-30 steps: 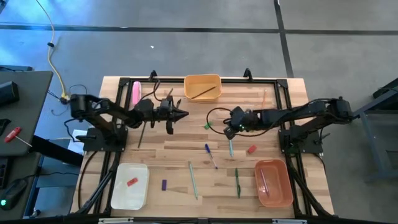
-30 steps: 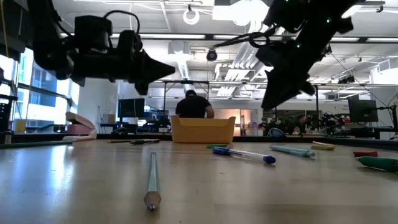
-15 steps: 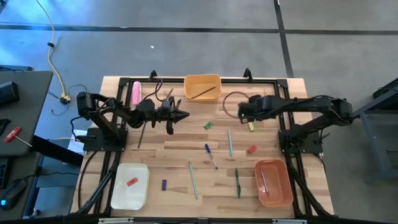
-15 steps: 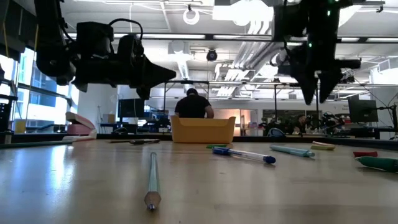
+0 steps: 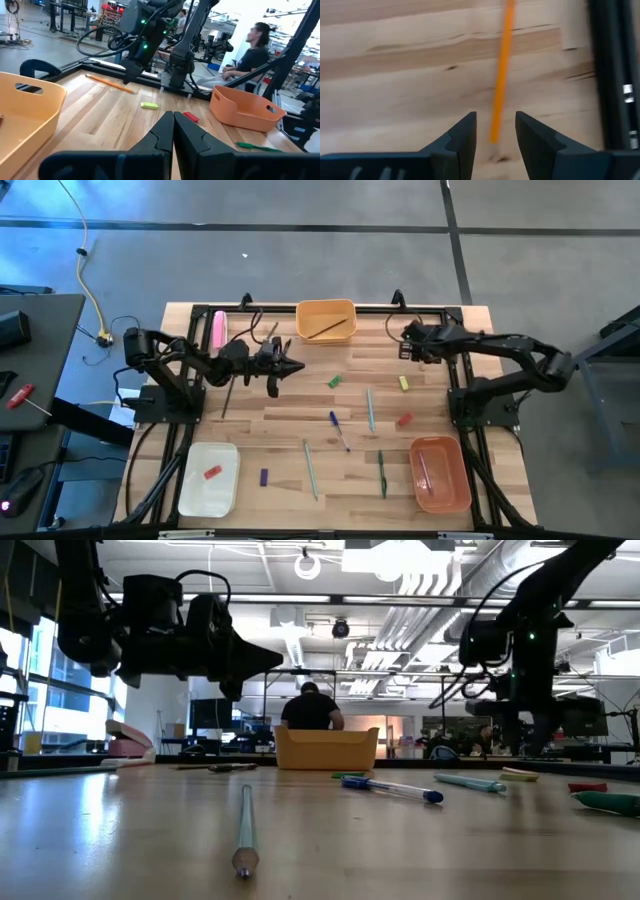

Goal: Sort crayons/erasers/pens/pencils in bins
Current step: Put the yellow pencil into the yellow bin

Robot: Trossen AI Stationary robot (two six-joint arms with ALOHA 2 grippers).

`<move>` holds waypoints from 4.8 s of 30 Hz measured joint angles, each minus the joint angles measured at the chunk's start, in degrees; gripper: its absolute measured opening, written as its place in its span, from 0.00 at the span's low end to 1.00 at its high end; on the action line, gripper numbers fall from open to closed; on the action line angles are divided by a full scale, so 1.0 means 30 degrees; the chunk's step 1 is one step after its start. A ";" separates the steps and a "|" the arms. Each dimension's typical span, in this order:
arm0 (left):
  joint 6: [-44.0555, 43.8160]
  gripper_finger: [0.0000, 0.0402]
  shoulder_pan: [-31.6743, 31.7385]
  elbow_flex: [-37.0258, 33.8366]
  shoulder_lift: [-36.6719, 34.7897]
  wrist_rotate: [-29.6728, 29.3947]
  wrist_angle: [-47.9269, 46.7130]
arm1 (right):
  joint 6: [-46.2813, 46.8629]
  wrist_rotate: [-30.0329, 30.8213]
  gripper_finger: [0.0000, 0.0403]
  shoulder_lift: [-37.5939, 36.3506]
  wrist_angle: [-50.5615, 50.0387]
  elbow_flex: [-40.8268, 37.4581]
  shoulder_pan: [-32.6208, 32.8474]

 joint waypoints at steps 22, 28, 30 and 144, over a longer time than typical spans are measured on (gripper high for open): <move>-0.0691 0.00 0.0015 0.0000 -0.0007 -0.0284 -0.0015 | -0.0842 -0.0979 0.31 -0.0036 0.4391 -0.3084 -0.1932; -0.1986 0.00 0.0353 0.0007 -0.0007 -0.0332 -0.0021 | -0.1234 -0.0877 0.19 -0.0022 0.4311 -0.3140 -0.1925; -0.2641 0.00 0.0552 0.0007 -0.0015 -0.0377 -0.0045 | -0.1588 -0.0868 0.12 -0.0022 0.4297 -0.3150 -0.1925; 0.3387 0.03 0.0105 1.5007 -0.1076 0.0887 -1.8889 | -1.6133 0.0322 0.43 0.0903 3.3657 -0.6290 1.3753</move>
